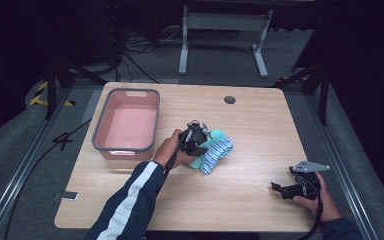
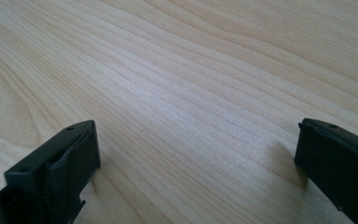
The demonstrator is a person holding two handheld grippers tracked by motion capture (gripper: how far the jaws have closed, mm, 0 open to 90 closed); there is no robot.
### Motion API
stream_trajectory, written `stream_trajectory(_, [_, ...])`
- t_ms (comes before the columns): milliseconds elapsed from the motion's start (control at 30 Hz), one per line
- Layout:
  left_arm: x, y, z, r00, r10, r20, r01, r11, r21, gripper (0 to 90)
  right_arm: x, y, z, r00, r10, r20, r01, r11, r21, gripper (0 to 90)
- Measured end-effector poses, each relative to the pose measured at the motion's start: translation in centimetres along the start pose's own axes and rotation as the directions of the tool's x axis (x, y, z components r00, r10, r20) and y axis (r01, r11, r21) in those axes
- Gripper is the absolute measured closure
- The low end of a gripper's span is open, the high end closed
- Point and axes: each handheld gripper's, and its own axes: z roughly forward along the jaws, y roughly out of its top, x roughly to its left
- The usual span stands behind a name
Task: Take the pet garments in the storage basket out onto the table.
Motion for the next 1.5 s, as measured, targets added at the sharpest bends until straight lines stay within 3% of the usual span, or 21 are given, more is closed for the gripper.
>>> stream_trajectory(167, [-0.4, -0.1, 0.7, 0.9999, 0.010, 0.005, -0.010, 0.9999, 0.013, 72.6, 0.0, 0.0, 0.0, 1.0000, 0.000, 0.000, 0.000, 1.000, 0.000, 0.4])
stream_trajectory(267, [-0.5, -0.4, 0.8, 0.9999, -0.011, 0.008, 0.011, 0.9999, -0.003, 63.9, 0.0, 0.0, 0.0, 1.0000, -0.001, -0.001, 0.001, 1.000, 0.000, 0.4])
stream_trajectory(333, [-0.4, -0.7, 0.7, 0.9990, -0.040, 0.023, 0.041, 0.9977, -0.055, 56.4, 0.0, 0.0, 0.0, 1.0000, -0.001, -0.002, 0.001, 1.000, -0.003, 0.3])
stream_trajectory(500, [-0.6, -0.7, -0.5, 0.9987, -0.049, 0.012, 0.050, 0.9934, -0.104, 46.4, 0.0, 0.0, 0.0, 1.0000, -0.001, -0.003, 0.001, 1.000, -0.003, 0.4])
stream_trajectory(767, [-1.0, -0.8, -2.3, 0.9995, -0.032, 0.000, 0.031, 0.9863, -0.162, 33.9, 0.0, 0.0, 0.0, 1.0000, -0.001, -0.003, 0.001, 1.000, -0.003, 0.4])
stream_trajectory(967, [-1.5, -1.2, -4.1, 1.0000, -0.007, 0.003, 0.008, 0.9805, -0.196, 31.2, 0.0, 0.0, 0.0, 1.0000, -0.001, -0.002, 0.001, 1.000, -0.003, 0.3])
stream_trajectory(1500, [-2.9, -3.1, -6.8, 0.9961, 0.074, -0.048, -0.081, 0.9809, -0.177, 23.3, 0.0, 0.0, 0.0, 1.0000, -0.001, -0.003, 0.001, 1.000, -0.003, 0.4])
